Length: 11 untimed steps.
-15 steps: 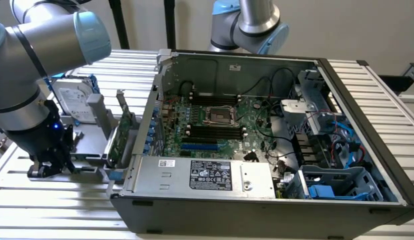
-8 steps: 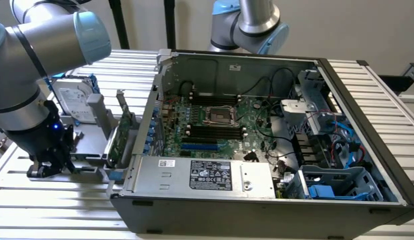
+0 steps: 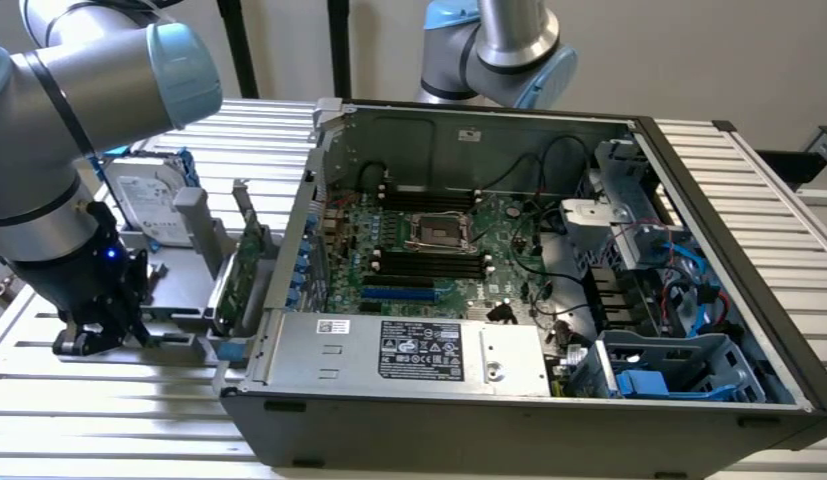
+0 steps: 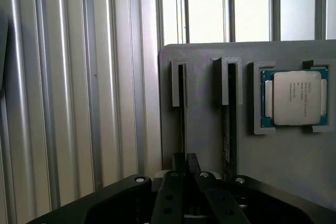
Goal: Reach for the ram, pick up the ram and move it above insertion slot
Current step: 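Pick up the ram and move it above insertion slot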
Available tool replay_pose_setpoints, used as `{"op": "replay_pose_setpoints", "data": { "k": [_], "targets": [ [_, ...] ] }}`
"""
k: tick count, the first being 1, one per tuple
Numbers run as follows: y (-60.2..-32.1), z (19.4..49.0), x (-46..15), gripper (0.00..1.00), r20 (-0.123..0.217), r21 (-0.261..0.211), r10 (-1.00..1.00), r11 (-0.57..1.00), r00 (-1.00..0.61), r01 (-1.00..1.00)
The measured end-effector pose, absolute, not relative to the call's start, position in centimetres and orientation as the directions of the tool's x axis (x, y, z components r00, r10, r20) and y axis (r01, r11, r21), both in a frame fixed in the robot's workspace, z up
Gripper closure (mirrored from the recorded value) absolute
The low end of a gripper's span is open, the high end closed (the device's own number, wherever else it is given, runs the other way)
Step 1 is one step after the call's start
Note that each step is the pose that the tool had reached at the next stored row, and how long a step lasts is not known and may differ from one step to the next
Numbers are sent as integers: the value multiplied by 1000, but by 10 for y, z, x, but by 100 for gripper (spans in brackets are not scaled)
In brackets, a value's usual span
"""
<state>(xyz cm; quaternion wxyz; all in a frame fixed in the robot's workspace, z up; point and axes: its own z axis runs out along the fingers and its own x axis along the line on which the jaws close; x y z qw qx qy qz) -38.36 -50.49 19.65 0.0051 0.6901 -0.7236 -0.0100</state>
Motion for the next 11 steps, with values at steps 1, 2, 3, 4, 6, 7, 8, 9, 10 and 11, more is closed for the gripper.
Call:
{"op": "replay_pose_setpoints", "data": {
  "k": [1, 2, 3, 4, 6, 7, 8, 9, 10, 11],
  "targets": [
    [-505, 197, -384, 86, -6, 21, -999, 47, -47, -999],
    [-505, 197, -384, 86, -6, 22, -999, 47, -47, -999],
    [-505, 198, -384, 86, -6, 22, -999, 47, -47, -999],
    [-505, 198, -384, 86, -6, 22, -999, 47, -47, -999],
    [-505, 199, -384, 86, -6, 22, -999, 47, -47, -999],
    [-505, 200, -384, 86, -6, 22, -999, 47, -47, -999],
    [-505, 200, -384, 86, -6, 22, -999, 47, -47, -999],
    [-505, 201, -383, 86, -6, 22, -999, 47, -47, -999],
    [-505, 202, -383, 86, -6, 22, -999, 47, -47, -999],
    [-505, 202, -383, 86, -6, 22, -999, 47, -47, -999]
  ]
}}
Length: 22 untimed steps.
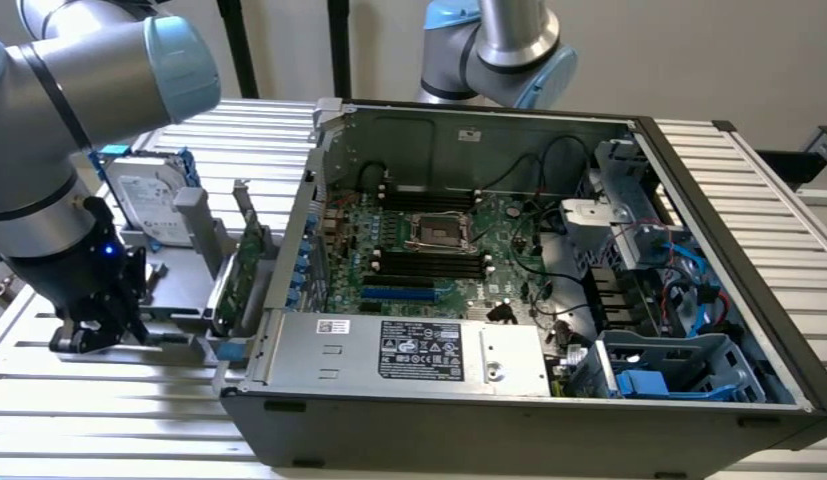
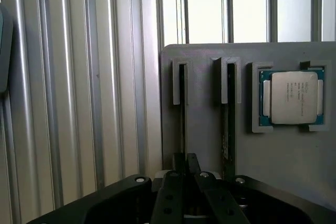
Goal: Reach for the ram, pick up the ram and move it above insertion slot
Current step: 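Pick up the ram and move it above insertion slot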
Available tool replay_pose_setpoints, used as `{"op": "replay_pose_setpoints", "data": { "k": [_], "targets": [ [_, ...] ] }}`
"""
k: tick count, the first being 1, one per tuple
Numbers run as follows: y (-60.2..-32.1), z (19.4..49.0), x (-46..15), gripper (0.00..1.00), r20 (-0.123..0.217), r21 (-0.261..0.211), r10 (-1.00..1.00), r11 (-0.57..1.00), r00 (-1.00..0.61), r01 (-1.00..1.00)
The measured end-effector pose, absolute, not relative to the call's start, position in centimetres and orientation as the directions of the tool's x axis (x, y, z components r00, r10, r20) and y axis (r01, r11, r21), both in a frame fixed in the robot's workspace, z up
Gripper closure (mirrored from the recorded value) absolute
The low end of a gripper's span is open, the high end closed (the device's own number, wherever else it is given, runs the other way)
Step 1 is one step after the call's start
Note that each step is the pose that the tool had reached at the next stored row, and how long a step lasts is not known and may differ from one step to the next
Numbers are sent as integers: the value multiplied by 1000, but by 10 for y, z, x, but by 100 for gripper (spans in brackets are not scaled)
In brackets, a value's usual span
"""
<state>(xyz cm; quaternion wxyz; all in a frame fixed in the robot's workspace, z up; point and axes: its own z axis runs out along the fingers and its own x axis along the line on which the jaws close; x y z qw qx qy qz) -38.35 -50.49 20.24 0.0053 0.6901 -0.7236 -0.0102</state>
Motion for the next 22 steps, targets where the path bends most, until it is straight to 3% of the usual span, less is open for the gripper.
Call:
{"op": "replay_pose_setpoints", "data": {
  "k": [13, 22],
  "targets": [
    [-505, 219, -383, 86, -19, 23, -999, 47, -47, -999],
    [-505, 246, -382, 86, -27, 23, -999, 45, -46, -999]
  ]
}}
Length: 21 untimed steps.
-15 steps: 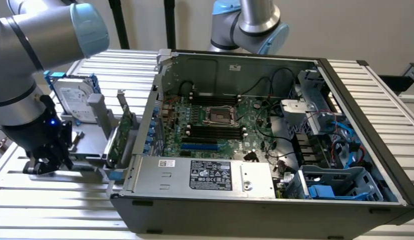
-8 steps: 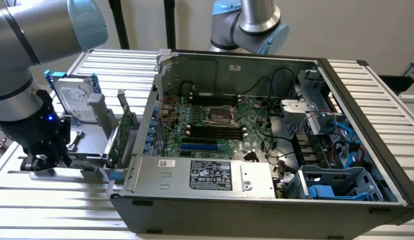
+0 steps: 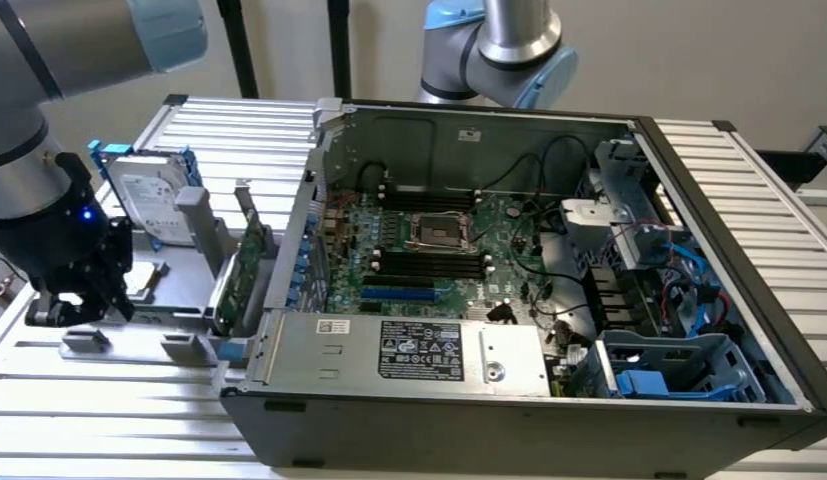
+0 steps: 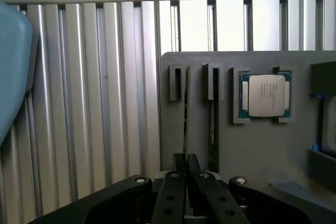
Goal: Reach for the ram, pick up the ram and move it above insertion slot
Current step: 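Pick up the ram and move it above insertion slot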
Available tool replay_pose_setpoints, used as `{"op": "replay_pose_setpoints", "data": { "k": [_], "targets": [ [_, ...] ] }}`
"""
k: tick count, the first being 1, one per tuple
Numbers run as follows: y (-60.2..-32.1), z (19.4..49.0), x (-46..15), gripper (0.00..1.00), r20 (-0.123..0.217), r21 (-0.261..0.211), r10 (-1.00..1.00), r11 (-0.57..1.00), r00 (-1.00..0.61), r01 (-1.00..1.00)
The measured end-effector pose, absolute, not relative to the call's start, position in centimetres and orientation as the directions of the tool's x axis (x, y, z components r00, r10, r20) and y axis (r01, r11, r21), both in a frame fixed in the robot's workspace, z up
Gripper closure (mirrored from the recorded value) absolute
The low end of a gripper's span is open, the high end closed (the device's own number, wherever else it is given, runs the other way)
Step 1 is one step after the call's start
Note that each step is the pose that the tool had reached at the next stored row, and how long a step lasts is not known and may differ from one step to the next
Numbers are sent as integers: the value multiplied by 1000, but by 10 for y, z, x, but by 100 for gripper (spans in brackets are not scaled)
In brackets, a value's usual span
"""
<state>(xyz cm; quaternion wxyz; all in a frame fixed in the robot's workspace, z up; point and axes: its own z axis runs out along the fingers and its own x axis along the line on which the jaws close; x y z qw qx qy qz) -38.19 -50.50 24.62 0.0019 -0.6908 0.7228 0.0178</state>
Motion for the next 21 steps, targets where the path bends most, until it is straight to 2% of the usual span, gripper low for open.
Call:
{"op": "replay_pose_setpoints", "data": {
  "k": [9, 21],
  "targets": [
    [-505, 268, -374, 86, -61, 24, -998, 9, -10, -1000],
    [-505, 317, -356, 86, -71, 26, -996, -54, 52, -998]
  ]
}}
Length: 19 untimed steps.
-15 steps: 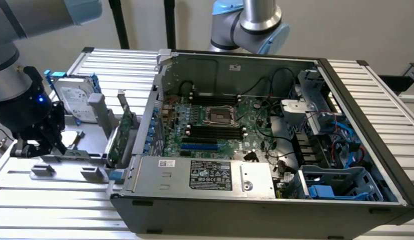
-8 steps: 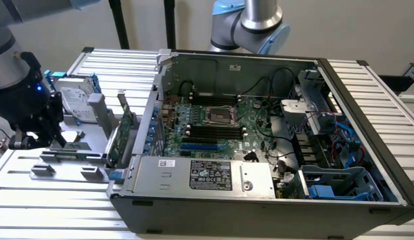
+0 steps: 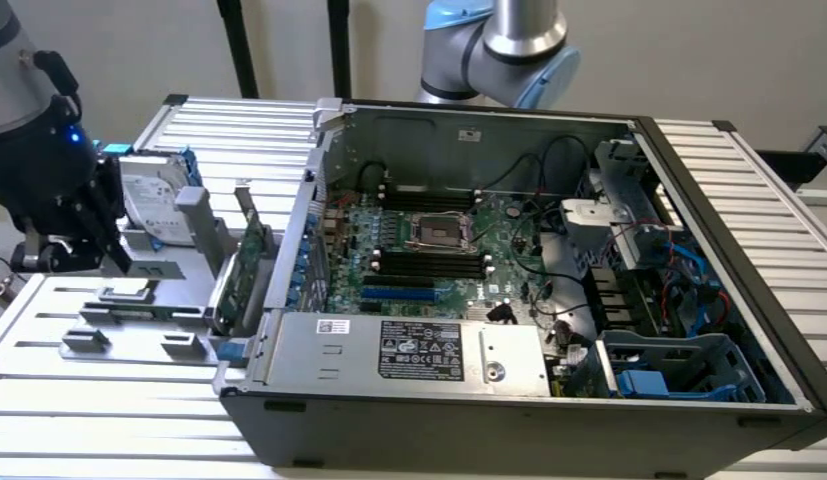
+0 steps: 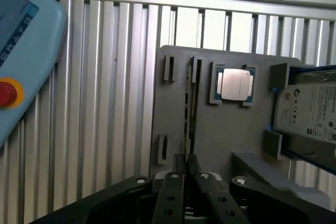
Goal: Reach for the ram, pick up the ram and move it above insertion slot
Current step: 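Pick up the ram and move it above insertion slot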
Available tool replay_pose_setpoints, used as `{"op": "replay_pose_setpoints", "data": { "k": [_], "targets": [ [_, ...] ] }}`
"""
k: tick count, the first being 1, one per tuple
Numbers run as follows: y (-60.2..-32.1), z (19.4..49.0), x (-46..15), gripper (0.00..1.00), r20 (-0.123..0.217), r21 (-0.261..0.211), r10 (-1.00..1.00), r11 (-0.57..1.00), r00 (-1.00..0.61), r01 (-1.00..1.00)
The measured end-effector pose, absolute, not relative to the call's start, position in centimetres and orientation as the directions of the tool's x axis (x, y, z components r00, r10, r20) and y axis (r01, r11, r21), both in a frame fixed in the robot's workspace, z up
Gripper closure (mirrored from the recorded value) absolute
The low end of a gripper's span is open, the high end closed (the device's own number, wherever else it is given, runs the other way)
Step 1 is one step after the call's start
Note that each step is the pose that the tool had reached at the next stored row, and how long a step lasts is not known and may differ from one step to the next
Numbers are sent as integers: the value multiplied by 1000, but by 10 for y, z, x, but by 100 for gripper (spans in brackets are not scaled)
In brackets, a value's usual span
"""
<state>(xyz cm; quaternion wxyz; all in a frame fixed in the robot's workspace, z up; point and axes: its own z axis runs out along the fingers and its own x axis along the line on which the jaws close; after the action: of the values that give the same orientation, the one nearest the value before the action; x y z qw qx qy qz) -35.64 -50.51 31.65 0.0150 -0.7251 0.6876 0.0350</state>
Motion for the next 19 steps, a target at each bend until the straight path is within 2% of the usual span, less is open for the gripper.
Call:
{"op": "replay_pose_setpoints", "data": {
  "k": [19],
  "targets": [
    [-505, 379, -273, 86, -73, 48, -996, -61, 58, -997]
  ]
}}
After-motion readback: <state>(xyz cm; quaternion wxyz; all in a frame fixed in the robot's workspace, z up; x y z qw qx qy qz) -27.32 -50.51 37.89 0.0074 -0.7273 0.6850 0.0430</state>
